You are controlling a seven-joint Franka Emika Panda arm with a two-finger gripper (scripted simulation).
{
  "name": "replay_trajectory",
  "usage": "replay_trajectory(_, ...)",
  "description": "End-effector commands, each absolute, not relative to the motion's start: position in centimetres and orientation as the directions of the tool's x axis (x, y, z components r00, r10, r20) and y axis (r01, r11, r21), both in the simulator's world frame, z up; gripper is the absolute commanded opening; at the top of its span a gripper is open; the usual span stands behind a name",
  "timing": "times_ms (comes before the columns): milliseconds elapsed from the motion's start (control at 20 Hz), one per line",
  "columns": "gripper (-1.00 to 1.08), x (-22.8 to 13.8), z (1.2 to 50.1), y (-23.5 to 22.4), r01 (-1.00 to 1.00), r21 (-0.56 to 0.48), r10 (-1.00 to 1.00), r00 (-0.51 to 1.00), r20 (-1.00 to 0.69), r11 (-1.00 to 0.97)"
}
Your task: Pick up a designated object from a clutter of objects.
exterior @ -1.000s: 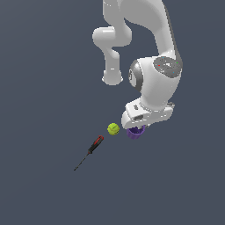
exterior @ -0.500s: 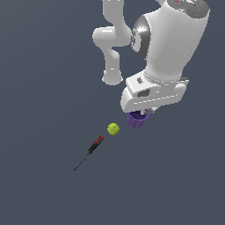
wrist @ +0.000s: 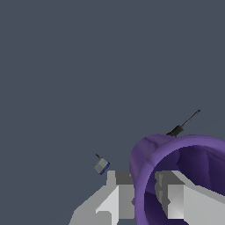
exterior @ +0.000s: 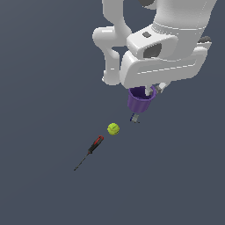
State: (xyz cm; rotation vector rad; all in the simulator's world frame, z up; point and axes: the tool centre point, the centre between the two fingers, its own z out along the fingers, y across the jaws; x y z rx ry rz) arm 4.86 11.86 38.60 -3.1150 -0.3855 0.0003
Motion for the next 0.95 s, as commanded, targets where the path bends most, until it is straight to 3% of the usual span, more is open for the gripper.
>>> replay_trajectory(0, -1.00, 5.0, 40.9, 11.7, 0.244, -0.003, 0.244, 0.970, 0.000, -0.970)
replay_trajectory(400, -1.00, 5.6, 45.4, 11.3, 0.243, -0.002, 0.243, 0.970, 0.000, -0.970)
replay_trajectory(900, -1.00, 5.9, 47.0, 11.2, 0.243, -0.002, 0.243, 0.970, 0.000, -0.970)
